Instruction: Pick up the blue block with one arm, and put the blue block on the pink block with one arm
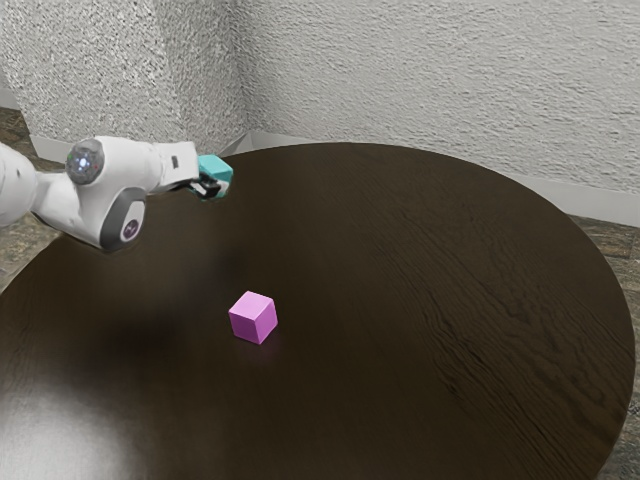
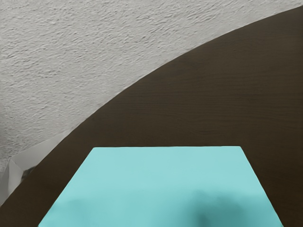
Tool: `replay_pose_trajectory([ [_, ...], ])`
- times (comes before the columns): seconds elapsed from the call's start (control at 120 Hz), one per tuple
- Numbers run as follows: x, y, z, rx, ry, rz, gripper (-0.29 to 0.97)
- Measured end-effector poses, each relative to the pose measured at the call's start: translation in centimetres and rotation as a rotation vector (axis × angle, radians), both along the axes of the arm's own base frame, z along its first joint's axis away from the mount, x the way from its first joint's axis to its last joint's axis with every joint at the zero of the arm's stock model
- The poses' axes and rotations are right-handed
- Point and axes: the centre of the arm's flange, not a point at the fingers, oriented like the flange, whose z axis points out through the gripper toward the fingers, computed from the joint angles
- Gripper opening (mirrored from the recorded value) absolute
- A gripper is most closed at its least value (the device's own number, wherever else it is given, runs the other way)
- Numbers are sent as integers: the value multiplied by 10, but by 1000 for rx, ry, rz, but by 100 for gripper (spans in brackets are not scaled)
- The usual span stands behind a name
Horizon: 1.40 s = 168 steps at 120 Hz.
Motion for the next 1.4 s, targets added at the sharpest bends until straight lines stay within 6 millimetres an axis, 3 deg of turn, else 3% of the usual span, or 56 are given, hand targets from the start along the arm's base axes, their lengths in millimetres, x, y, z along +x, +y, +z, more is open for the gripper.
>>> replay_pose_trajectory([
  [0.05, 6, -13, 40, -43, 55, 61, 33],
  [0.108, 7, -25, 50, -119, 162, 127, 33],
  [0.375, -8, -82, 1, -387, 594, 290, 34],
  [0.642, -13, -107, -48, -451, 764, 369, 33],
  [0.875, -13, -118, -60, -469, 792, 402, 33],
  [1.042, -27, -117, -55, -485, 865, 430, 33],
  [1.2, -38, -119, -71, -473, 1000, 456, 33],
  [1.267, -33, -119, -77, -445, 1030, 455, 33],
  [1.4, -12, -118, -68, -358, 1026, 423, 33],
])
